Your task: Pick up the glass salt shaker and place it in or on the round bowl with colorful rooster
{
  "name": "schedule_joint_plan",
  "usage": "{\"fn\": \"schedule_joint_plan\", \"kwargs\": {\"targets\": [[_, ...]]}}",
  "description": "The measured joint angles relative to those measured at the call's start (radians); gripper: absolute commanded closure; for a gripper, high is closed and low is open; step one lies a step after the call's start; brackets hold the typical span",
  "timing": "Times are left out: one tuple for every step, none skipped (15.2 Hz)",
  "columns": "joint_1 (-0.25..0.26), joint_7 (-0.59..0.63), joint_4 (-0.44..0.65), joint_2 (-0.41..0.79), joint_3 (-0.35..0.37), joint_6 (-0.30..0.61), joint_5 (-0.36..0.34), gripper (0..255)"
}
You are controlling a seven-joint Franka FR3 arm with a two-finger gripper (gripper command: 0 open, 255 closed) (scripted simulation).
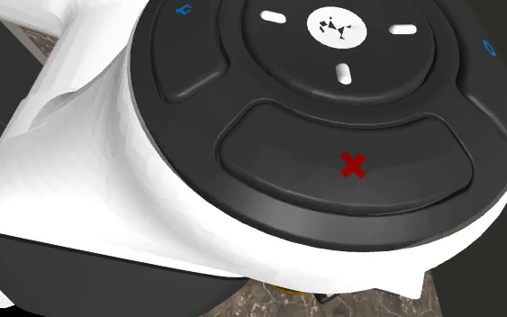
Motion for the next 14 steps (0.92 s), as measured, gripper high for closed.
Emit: {"fn": "schedule_joint_plan", "kwargs": {"targets": [[0.000,0.000,0.000,0.000,0.000,0.000,0.000,0],[0.000,0.000,0.000,0.000,0.000,0.000,0.000,0],[0.000,0.000,0.000,0.000,0.000,0.000,0.000,0],[0.000,0.005,0.002,-0.011,0.002,-0.012,-0.005,0],[-0.002,0.004,0.018,-0.021,0.001,-0.038,-0.008,0],[-0.003,0.012,0.032,-0.039,0.004,-0.068,-0.015,0],[-0.004,0.017,0.043,-0.057,0.007,-0.096,-0.021,0],[-0.005,0.018,0.049,-0.064,0.007,-0.110,-0.024,0],[-0.006,0.020,0.053,-0.071,0.007,-0.120,-0.026,0],[-0.006,0.019,0.055,-0.072,0.007,-0.124,-0.026,0],[-0.006,0.020,0.057,-0.072,0.007,-0.126,-0.027,0],[-0.006,0.020,0.058,-0.073,0.007,-0.128,-0.027,0],[-0.006,0.020,0.058,-0.073,0.007,-0.128,-0.027,0],[-0.006,0.020,0.058,-0.073,0.007,-0.128,-0.027,0]]}}
